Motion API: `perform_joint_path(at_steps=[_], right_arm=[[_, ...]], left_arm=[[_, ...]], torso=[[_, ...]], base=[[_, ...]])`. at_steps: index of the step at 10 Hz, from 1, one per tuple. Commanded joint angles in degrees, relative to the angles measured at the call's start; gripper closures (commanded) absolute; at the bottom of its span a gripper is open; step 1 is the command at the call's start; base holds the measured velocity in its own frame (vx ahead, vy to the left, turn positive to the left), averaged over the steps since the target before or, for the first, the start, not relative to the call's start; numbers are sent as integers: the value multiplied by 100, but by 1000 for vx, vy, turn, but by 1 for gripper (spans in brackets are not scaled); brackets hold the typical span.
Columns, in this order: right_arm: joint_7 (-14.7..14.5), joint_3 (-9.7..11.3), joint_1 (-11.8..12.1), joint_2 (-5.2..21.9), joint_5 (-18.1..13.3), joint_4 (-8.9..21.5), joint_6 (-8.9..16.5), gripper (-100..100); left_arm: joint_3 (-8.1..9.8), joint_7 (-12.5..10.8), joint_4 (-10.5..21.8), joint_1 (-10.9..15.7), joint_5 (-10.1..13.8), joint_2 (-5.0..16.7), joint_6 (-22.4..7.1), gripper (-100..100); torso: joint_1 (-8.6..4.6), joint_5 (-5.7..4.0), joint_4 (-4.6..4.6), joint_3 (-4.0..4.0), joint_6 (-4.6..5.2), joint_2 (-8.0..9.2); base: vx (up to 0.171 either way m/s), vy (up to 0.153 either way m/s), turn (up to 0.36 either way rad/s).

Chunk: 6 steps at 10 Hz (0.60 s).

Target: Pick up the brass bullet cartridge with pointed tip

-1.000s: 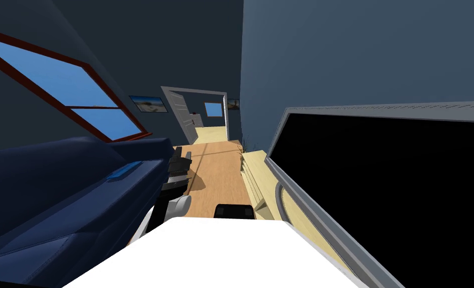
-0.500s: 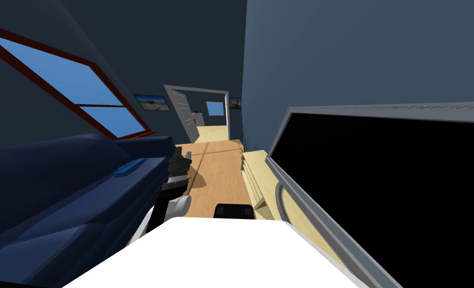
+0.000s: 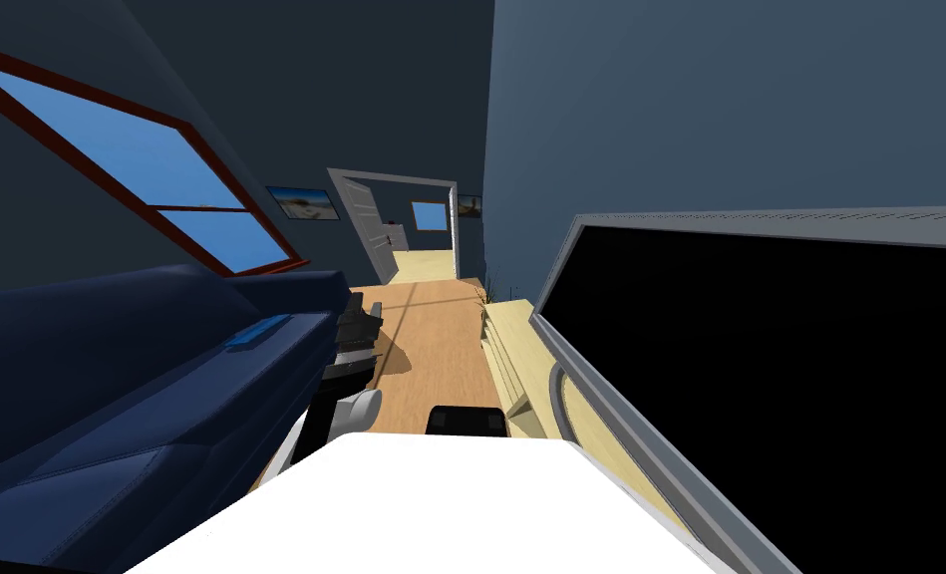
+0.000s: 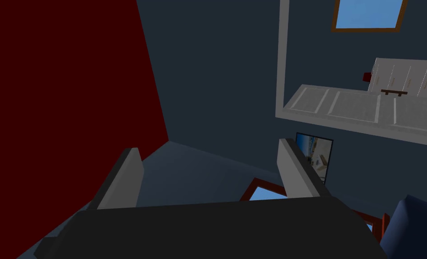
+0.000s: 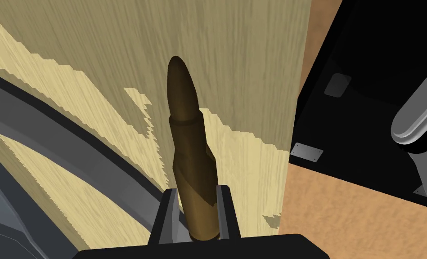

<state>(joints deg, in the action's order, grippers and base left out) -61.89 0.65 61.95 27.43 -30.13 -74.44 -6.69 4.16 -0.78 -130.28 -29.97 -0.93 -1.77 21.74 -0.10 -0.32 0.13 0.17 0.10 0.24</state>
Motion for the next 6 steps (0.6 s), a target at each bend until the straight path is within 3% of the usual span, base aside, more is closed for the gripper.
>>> perform_joint_path(at_steps=[1,2,4,5,6], right_arm=[[0,0,0,0,0,0,0,0],[-49,-28,163,-8,8,-122,-50,100],[-91,-73,391,33,33,-317,-101,100],[-81,-73,319,16,24,-227,-106,100],[-87,-77,332,15,25,-233,-116,0]], left_arm=[[0,0,0,0,0,0,0,0],[0,0,0,0,0,0,0,0],[0,0,0,-1,0,0,0,0],[0,0,0,-1,0,0,0,0],[0,0,0,0,0,0,0,0]], torso=[[0,0,0,0,0,0],[0,0,0,0,0,0],[14,3,-4,-7,5,-11],[13,3,-4,-9,3,-15],[6,1,-2,-6,-1,-10]], base=[[0,0,0],[26,11,-77],[46,25,-66],[19,7,-12],[0,0,0]])
